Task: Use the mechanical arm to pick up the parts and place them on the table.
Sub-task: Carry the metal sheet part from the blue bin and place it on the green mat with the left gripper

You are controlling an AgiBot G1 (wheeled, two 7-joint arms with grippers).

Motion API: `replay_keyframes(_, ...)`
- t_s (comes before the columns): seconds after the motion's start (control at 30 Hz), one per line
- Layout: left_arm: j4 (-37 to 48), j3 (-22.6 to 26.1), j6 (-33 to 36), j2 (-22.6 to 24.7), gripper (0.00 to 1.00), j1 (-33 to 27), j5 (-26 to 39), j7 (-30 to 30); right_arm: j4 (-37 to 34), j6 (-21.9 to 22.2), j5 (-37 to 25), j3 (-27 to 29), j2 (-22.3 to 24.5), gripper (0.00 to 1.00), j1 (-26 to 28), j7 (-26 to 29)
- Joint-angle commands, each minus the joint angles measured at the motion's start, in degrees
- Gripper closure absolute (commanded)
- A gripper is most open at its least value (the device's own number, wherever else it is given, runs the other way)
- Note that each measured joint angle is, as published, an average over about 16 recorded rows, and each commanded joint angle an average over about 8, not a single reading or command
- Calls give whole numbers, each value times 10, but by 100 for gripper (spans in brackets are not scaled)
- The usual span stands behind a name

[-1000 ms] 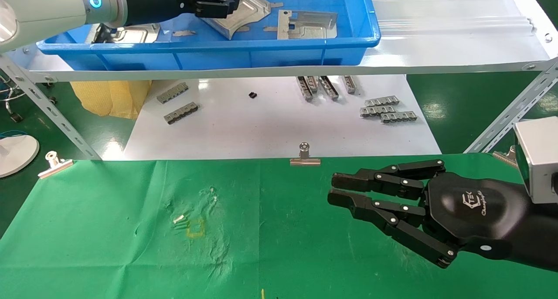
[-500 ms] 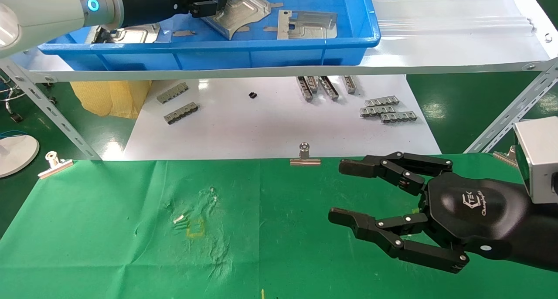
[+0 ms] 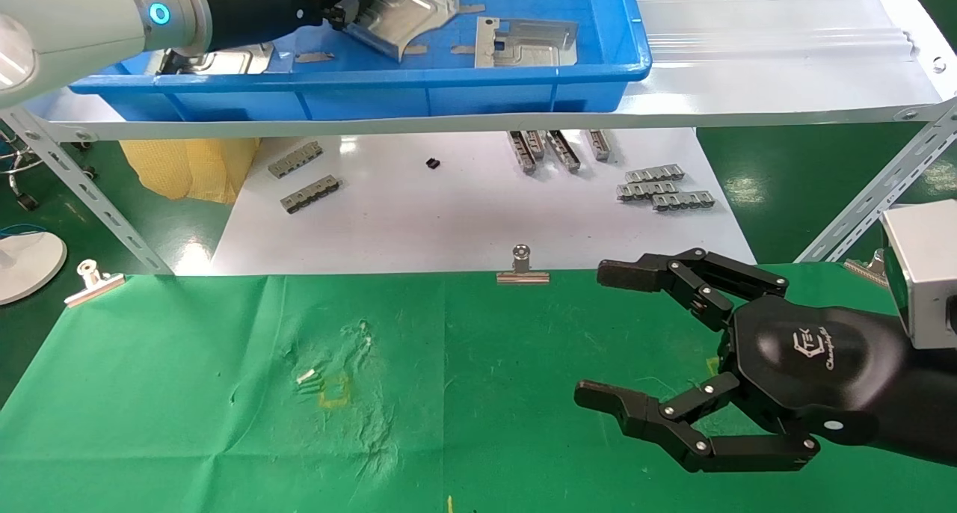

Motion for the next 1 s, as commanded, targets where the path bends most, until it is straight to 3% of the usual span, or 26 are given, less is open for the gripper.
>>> replay_keyframes(0.03,-2,-3,-3,-1,100,-1,-5,2,0,0,0,0,0,0,0,0)
replay_keyframes(0.23,-8,-16,16,-13,100,-11,-23,21,0,0,0,0,0,0,0,0)
replay_keyframes(0.4,-16,-27,74,-34,100,-20,-40,44,0,0,0,0,0,0,0,0)
replay_keyframes(1.0,-46,-46,466,-145,100,-3,-87,135,0,0,0,0,0,0,0,0)
